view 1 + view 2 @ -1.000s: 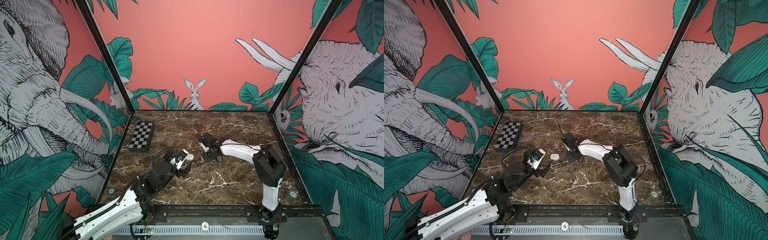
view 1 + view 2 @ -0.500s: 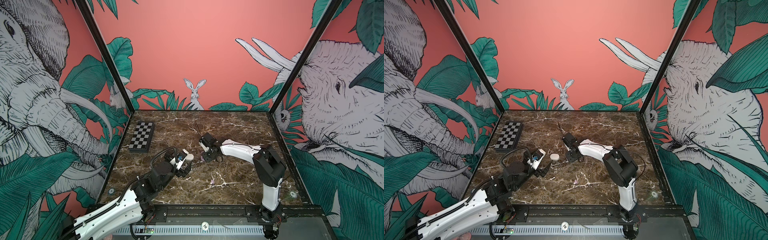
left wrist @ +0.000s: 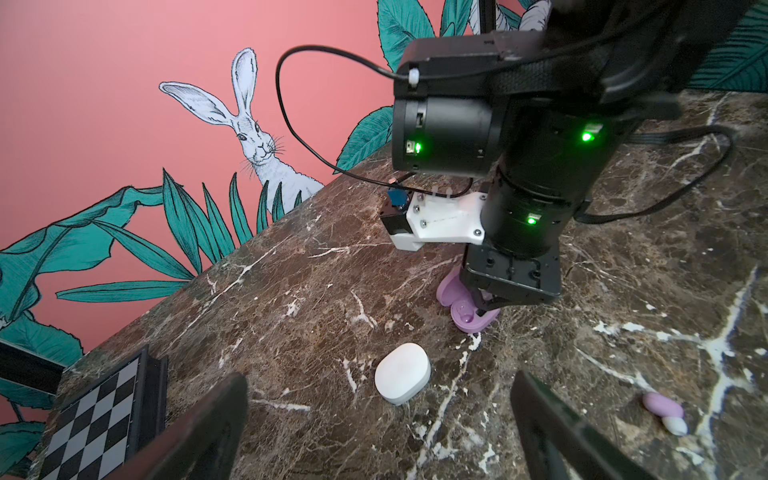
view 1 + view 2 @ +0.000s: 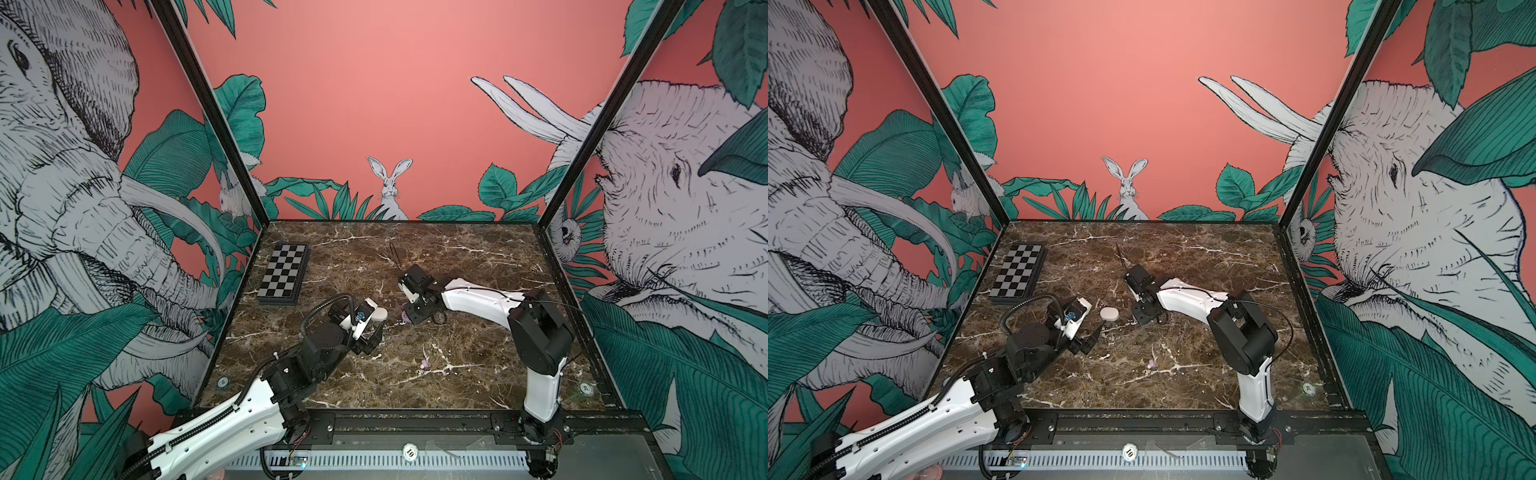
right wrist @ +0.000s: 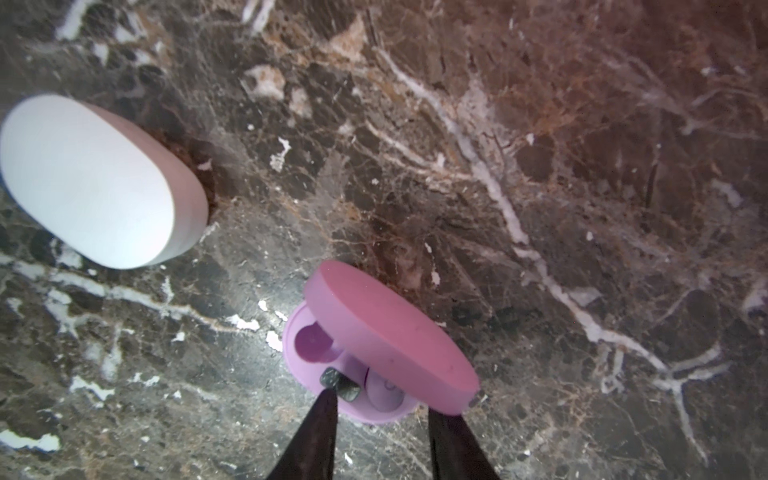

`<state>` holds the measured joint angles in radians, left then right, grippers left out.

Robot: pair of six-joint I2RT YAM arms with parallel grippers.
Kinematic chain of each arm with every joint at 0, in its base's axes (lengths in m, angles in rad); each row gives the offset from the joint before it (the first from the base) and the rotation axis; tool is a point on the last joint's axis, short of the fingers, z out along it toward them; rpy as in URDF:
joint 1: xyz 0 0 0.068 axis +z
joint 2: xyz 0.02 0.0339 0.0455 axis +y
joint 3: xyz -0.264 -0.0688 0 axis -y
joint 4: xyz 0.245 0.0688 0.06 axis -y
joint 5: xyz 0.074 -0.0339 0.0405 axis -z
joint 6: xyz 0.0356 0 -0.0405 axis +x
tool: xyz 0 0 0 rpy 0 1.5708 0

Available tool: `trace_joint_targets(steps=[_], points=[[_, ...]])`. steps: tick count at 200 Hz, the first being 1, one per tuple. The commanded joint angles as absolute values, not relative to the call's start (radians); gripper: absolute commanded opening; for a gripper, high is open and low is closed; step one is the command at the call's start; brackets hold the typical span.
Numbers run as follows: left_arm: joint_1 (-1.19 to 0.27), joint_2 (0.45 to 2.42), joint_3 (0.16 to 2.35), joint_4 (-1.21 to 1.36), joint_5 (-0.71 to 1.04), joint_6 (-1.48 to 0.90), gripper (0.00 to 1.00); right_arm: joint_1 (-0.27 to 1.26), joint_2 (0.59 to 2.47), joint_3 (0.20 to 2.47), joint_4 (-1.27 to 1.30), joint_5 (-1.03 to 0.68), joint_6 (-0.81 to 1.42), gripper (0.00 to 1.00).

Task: Insert the wireless bluetooth earbuds into the charging case
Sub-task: 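Open the right gripper to release the earbud into the slot, then rise, then move the right gripper over the second pink earbud near the robot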

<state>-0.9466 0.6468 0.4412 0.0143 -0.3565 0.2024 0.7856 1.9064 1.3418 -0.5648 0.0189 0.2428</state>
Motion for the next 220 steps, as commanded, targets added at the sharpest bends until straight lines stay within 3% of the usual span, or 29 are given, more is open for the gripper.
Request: trace_joint_targets(steps=[1,52,72,164,220], points=[[-0.948,0.643,0.431,0.038,-0.351,0.210,0.99,0.791,1.852,1.347,-0.593,0.035,0.255,0.44],[-0.948,0.643,0.430,0.040,-0.363,0.203,0.99,0.792,1.732,1.264,-0.553,0.010,0.327,0.73],[-0.948,0.640,0.432,0.044,-0.379,0.197,0.99,0.792,1.659,1.215,-0.527,-0.016,0.384,0.98],[-0.948,0.633,0.446,0.039,-0.388,0.204,0.99,0.877,1.330,0.898,-0.592,0.001,0.673,0.98],[-0.947,0.639,0.454,0.029,-0.374,0.204,0.99,0.992,1.313,0.755,-0.464,-0.053,0.713,0.73]])
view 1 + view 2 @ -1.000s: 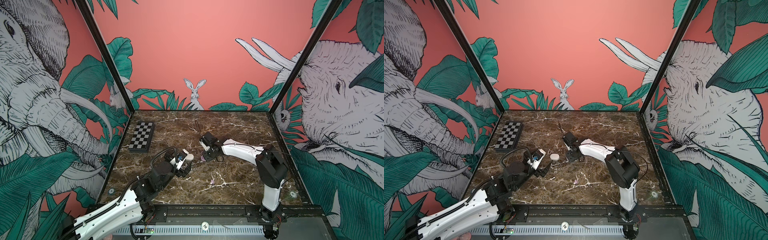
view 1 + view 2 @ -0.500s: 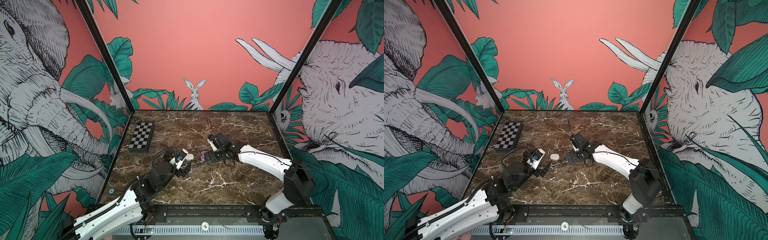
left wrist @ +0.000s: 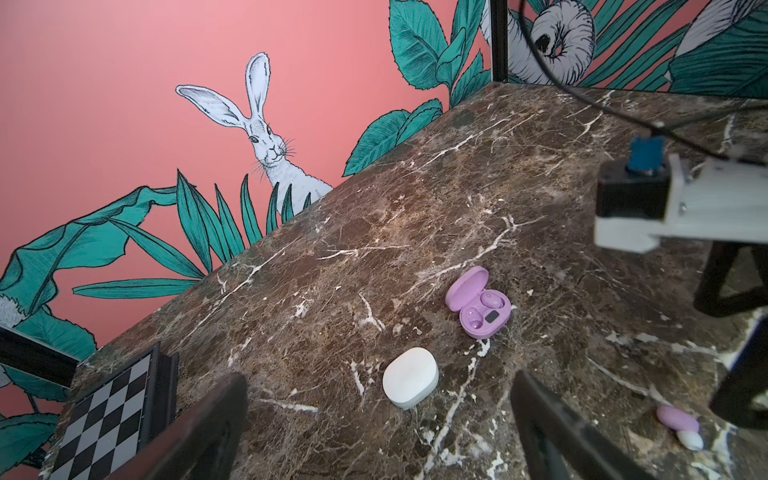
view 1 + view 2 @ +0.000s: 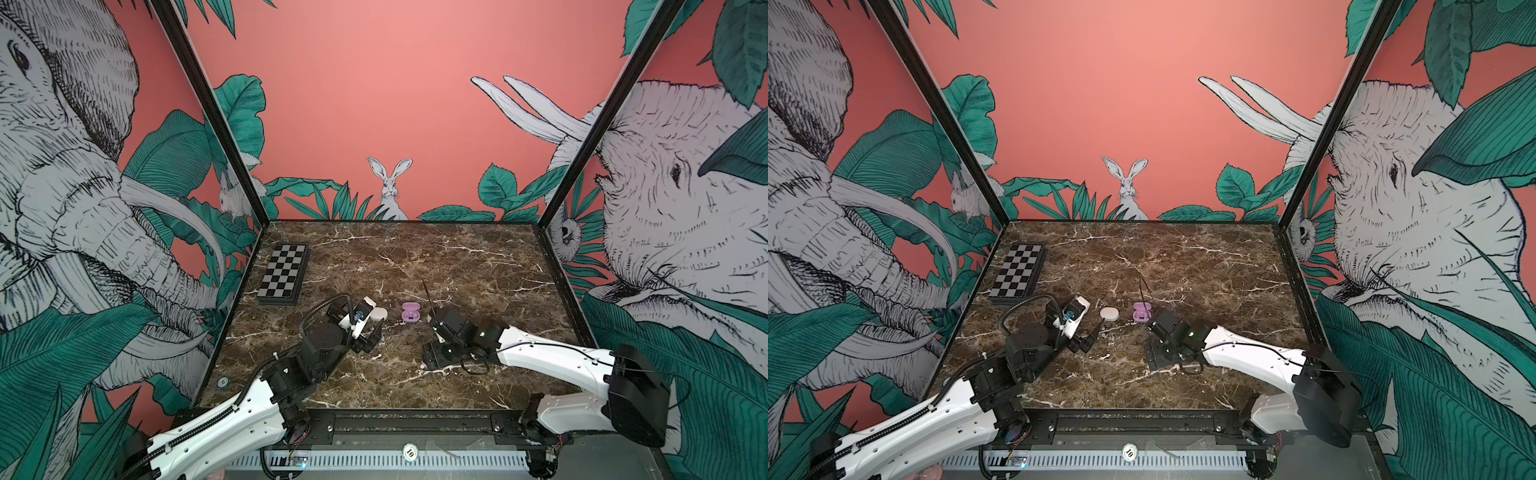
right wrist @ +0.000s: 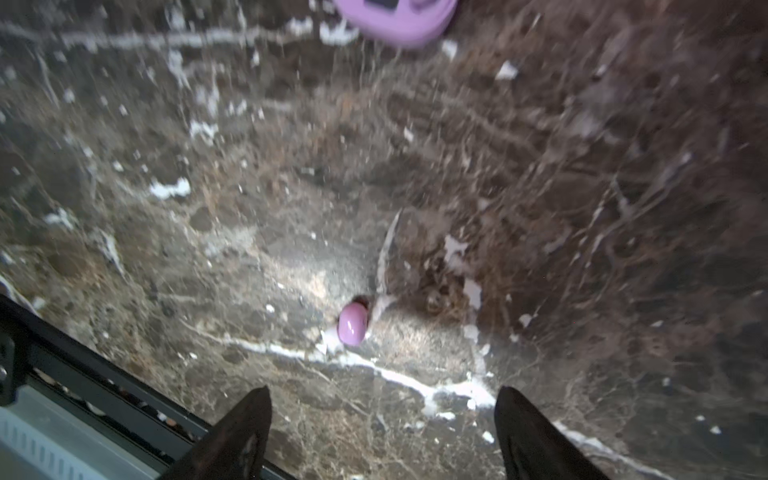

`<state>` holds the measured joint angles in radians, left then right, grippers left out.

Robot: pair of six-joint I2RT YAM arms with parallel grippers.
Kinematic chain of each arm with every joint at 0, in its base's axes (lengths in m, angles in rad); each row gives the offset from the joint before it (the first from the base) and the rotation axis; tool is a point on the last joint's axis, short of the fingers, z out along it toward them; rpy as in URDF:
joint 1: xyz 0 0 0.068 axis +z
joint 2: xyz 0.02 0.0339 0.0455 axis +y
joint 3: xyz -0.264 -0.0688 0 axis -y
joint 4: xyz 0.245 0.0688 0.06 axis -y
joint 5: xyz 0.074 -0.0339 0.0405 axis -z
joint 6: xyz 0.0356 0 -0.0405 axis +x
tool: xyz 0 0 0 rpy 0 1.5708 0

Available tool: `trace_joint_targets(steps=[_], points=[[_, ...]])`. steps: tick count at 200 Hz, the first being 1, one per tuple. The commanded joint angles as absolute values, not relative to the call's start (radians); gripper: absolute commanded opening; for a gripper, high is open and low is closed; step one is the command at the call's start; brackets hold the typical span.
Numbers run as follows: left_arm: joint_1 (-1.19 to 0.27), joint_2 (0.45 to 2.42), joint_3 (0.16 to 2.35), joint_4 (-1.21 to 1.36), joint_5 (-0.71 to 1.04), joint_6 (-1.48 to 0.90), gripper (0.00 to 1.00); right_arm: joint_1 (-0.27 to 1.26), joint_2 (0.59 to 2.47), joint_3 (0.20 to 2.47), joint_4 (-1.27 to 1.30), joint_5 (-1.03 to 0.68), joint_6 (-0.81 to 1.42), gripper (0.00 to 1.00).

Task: Insert the wireless bluetooth earbuds into the charging case
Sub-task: 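Move the right gripper over the second pink earbud near the robot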

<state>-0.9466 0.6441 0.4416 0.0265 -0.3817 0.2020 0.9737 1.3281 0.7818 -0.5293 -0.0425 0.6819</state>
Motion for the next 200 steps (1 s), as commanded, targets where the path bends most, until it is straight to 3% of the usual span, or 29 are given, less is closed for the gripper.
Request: trace_joint_targets(steps=[1,27,57,113,161,200], points=[[-0.948,0.638,0.453,0.029,-0.373,0.204,0.99,0.993,1.314,0.755,-0.464,-0.054,0.713,0.72],[-0.948,0.641,0.454,0.028,-0.370,0.208,0.99,1.009,1.337,0.764,-0.479,-0.036,0.690,0.59],[-0.948,0.650,0.450,0.015,-0.295,0.209,0.99,1.019,1.394,0.786,-0.479,-0.038,0.665,0.53],[-0.953,0.684,0.447,-0.089,0.078,0.175,0.99,1.020,1.442,0.808,-0.453,-0.033,0.658,0.52],[-0.990,0.698,0.416,-0.098,0.190,0.174,0.99,1.020,1.486,0.804,-0.430,-0.041,0.653,0.45],[-1.013,0.714,0.420,-0.098,0.129,0.203,0.99,1.020,1.489,0.796,-0.417,-0.044,0.655,0.40]])
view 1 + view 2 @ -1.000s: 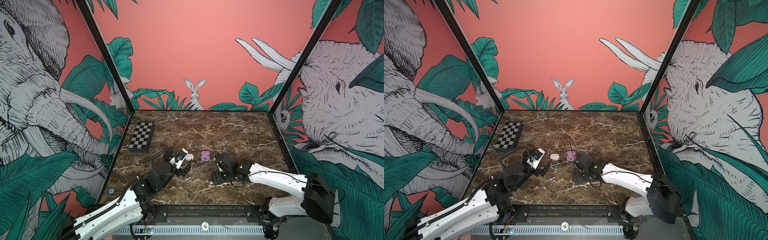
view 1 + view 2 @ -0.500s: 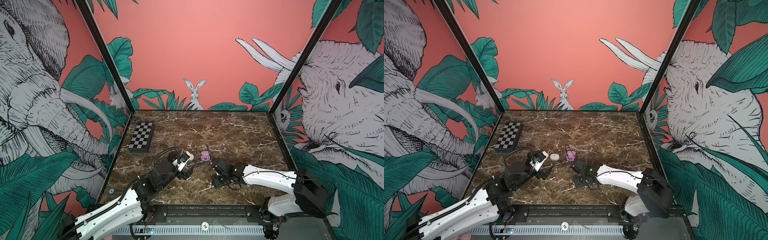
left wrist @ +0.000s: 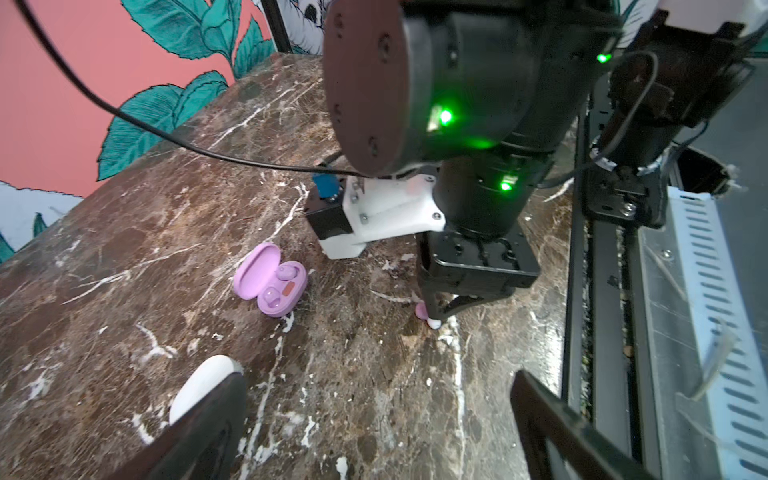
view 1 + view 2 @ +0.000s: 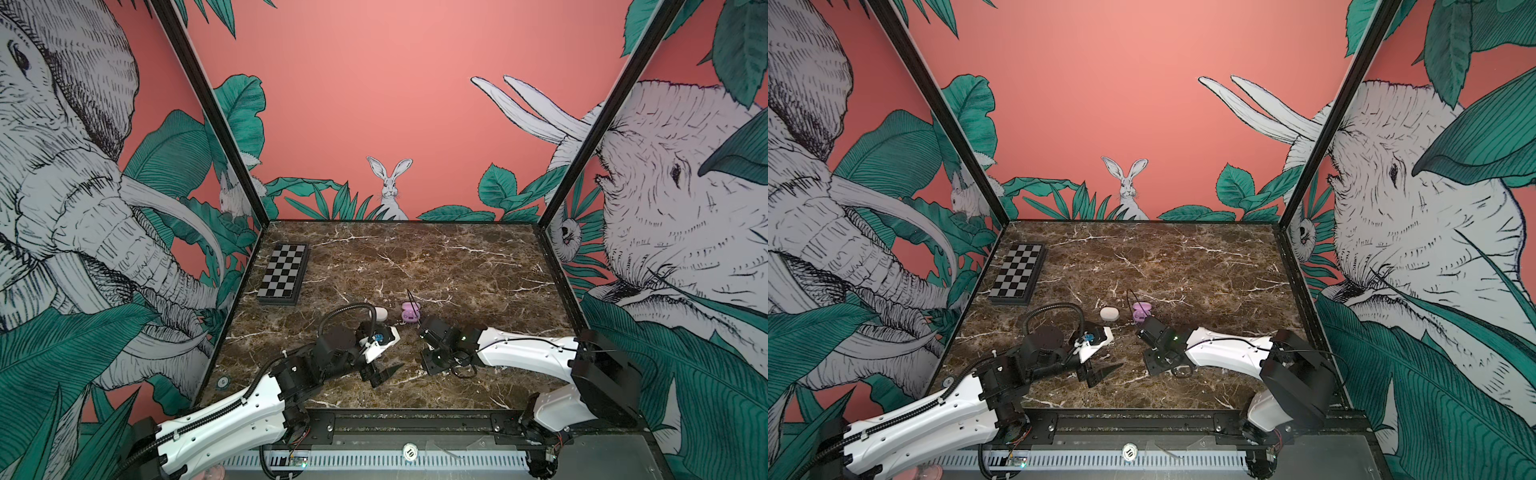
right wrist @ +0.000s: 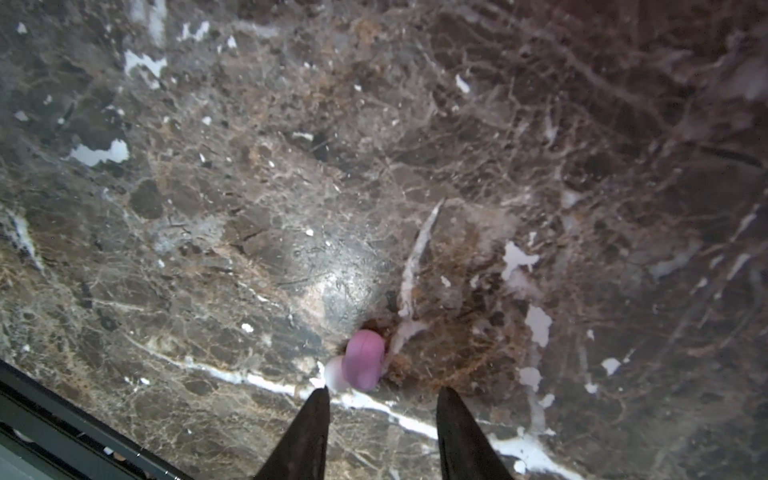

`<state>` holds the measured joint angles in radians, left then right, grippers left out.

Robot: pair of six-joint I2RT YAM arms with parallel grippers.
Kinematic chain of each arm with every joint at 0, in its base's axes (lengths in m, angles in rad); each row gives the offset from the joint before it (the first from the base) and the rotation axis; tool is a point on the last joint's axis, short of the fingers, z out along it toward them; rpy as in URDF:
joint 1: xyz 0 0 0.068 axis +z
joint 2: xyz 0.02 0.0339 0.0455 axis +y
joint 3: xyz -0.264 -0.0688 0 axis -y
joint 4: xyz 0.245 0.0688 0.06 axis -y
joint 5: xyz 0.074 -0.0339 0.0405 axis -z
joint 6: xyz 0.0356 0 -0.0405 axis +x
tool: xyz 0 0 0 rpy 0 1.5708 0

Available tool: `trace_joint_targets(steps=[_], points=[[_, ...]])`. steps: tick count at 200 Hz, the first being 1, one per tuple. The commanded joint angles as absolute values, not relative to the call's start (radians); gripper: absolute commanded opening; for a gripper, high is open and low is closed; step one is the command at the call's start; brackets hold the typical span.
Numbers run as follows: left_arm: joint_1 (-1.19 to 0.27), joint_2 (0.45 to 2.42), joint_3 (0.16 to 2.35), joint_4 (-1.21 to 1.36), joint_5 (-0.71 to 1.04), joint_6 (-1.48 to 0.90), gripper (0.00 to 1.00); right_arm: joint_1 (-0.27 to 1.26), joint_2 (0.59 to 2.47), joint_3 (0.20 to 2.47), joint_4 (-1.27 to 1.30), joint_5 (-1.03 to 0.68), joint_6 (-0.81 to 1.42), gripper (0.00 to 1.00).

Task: Insert the wireless bluetooth earbuds into the charging case
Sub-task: 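Move the right gripper over the second pink earbud near the robot, then lower and close the right gripper on the second pink earbud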

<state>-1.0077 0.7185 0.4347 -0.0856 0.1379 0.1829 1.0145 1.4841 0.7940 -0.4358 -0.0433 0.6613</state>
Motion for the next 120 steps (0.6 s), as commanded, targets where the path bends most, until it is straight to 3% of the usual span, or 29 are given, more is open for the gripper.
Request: trace_joint_targets(steps=[1,120], points=[[-1.012,0.713,0.419,-0.096,0.128,0.204,0.99,1.020,1.489,0.796,-0.417,-0.044,0.654,0.40],[-1.012,0.681,0.408,-0.071,0.067,0.216,0.99,1.020,1.548,0.808,-0.403,-0.064,0.652,0.33]])
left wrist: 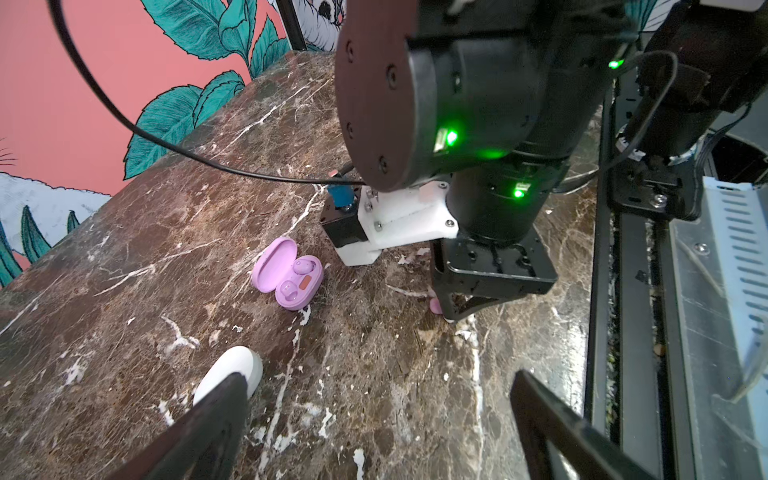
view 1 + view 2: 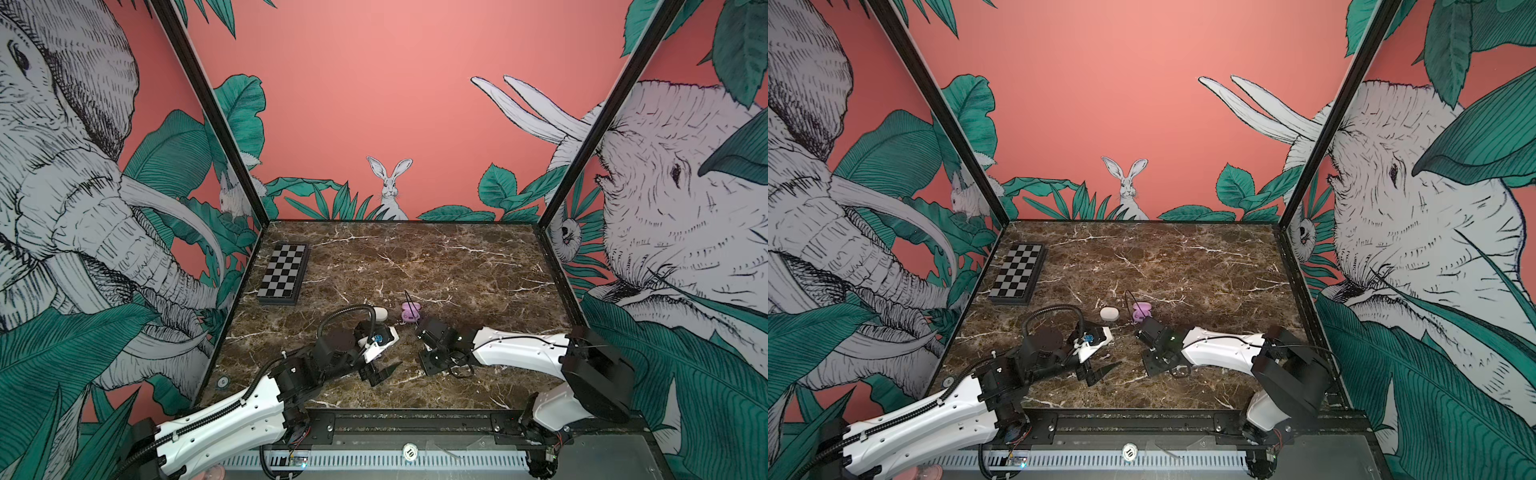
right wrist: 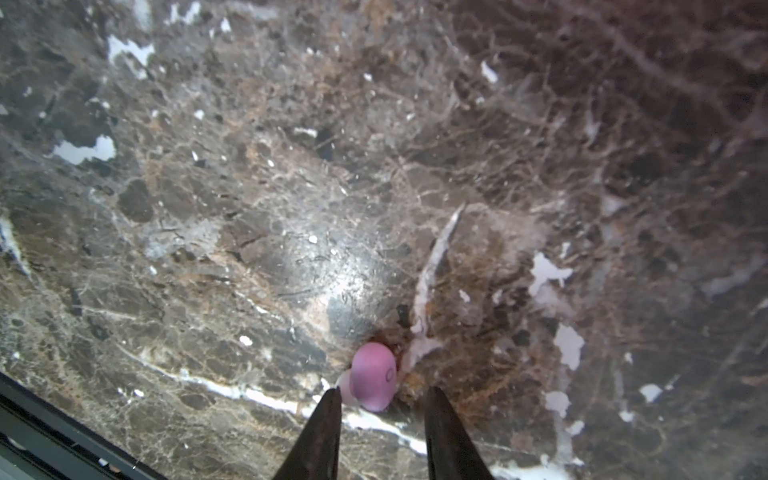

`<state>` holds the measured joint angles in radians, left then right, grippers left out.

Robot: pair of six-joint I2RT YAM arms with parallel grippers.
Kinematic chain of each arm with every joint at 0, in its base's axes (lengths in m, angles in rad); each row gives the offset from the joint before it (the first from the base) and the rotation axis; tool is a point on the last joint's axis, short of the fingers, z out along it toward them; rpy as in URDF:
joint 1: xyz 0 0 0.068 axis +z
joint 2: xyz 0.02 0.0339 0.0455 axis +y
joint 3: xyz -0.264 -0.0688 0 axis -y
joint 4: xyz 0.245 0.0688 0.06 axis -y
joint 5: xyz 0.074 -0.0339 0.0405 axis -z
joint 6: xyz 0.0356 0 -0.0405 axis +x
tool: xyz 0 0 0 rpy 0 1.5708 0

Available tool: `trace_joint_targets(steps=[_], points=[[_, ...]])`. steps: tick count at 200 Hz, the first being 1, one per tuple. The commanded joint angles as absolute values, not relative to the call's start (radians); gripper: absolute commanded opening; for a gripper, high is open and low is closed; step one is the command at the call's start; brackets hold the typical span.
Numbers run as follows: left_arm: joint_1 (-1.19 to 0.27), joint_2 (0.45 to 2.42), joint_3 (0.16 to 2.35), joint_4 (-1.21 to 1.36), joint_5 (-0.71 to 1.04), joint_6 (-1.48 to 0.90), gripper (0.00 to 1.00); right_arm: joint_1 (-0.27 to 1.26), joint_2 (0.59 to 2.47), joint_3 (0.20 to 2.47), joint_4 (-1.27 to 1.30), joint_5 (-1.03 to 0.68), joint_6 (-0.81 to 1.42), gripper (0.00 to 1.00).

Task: Insert the wireless bluetooth earbuds into the charging case
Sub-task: 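Lower and close the right gripper on the second pink earbud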

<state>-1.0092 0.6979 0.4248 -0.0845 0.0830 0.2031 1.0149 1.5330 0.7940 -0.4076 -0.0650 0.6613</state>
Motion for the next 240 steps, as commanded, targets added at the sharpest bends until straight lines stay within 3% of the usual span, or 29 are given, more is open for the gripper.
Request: trace_joint_targets(steps=[1,211,240], points=[[-1.012,0.681,0.407,-0.070,0.067,0.216,0.99,1.021,1.548,0.809,-0.403,-0.064,0.652,0.32],[-1.012,0.689,0.407,-0.062,0.066,0.213,0.99,1.020,1.634,0.884,-0.412,-0.055,0.657,0.17],[-1.012,0.687,0.408,-0.058,0.055,0.216,0.99,1.020,1.621,0.900,-0.436,-0.018,0.662,0.11]])
